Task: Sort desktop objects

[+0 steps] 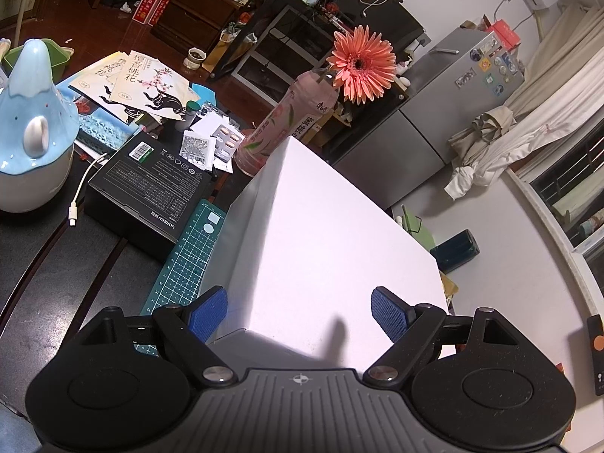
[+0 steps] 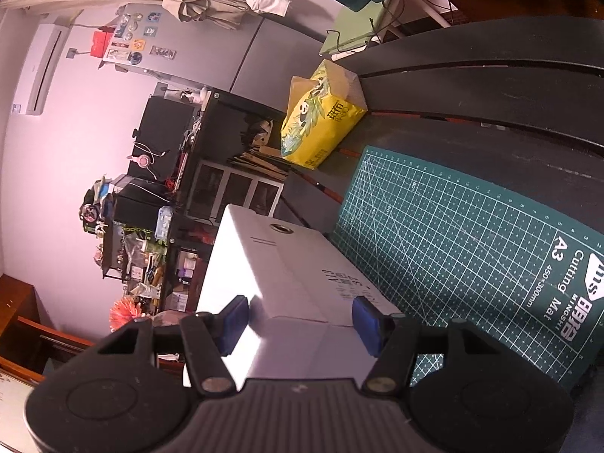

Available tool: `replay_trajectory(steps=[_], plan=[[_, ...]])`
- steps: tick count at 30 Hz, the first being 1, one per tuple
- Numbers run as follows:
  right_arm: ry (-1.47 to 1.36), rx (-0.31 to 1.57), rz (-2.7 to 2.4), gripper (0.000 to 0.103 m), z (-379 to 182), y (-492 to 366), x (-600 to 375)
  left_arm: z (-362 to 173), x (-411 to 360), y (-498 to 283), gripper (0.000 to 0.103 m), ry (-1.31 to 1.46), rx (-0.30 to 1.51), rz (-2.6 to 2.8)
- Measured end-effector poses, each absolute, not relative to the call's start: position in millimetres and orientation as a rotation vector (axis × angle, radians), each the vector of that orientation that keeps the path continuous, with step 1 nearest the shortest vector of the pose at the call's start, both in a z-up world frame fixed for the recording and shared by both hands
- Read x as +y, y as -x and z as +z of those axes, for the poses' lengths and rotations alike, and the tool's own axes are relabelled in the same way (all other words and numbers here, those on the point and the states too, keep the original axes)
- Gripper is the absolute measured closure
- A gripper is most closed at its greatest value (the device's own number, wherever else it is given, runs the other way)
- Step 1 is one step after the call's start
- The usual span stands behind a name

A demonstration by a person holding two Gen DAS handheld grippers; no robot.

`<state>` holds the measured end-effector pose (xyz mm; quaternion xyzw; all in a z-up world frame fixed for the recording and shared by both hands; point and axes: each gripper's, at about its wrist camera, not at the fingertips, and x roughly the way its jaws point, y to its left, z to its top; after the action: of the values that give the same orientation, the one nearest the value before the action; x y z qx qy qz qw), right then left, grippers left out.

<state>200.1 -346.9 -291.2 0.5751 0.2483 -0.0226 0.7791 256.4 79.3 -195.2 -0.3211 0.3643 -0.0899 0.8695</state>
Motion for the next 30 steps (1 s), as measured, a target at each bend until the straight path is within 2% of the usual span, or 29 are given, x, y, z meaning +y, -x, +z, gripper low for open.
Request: replay_trajectory(steps=[9,12,30], plan=[[-1.227,0.548,-0.058,0.041,-293.3,-200.5,-346.4,-195.9,78.3,-257.5,0.020,0.663,0.769,-0.184],[-1.207,0.555,-0.065,0.037,-293.6,-201.5,-346.5,-196.0,77.8,-257.5,0.020,0.661,0.771,-0.182],[-1.137,0.566,-0.078,0.036,-289.5,-202.4,-344.1,-196.6,77.0,-257.6,0.020,0.655,0.785,-0.177]])
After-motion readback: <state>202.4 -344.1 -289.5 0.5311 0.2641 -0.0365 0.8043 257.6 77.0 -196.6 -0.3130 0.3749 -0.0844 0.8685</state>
